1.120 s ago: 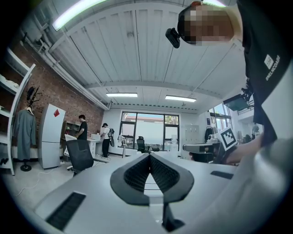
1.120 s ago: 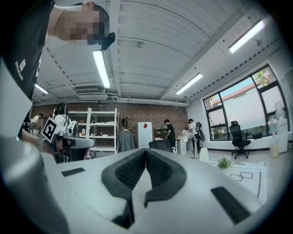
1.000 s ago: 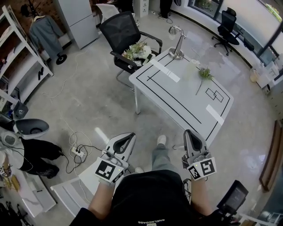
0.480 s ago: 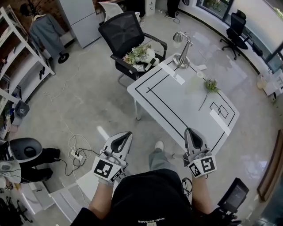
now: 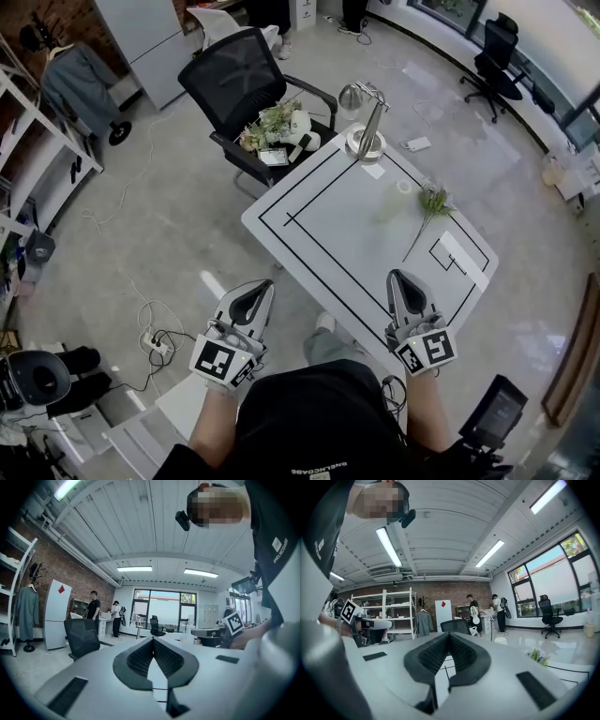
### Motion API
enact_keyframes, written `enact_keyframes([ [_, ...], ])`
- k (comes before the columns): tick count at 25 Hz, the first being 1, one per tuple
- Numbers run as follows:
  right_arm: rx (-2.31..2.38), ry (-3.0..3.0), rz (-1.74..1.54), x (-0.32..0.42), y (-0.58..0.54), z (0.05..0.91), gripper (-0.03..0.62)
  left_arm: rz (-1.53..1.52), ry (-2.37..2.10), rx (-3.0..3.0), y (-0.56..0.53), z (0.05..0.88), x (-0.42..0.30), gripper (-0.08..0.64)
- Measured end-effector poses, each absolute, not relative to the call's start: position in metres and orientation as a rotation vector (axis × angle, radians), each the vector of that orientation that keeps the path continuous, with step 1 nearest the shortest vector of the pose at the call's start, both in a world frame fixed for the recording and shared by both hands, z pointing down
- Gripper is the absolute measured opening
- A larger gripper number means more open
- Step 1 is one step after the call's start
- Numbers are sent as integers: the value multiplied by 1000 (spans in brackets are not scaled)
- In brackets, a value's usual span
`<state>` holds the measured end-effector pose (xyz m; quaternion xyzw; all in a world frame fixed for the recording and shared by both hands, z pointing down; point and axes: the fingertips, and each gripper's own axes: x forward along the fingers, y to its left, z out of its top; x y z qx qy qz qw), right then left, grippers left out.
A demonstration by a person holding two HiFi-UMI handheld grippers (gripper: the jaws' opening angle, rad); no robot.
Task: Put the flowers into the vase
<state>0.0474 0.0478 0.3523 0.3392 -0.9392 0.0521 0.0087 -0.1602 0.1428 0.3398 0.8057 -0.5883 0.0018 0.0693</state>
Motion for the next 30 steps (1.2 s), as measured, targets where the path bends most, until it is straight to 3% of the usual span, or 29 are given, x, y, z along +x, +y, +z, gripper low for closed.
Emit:
enact_keyframes([
  [16, 1225, -2808, 432, 131, -83, 417, 11, 138, -1648, 2435, 17, 364, -97, 3],
  [30, 1504, -2515, 573, 181, -123, 477, 11, 150, -1437, 2530, -48, 390, -75, 5],
])
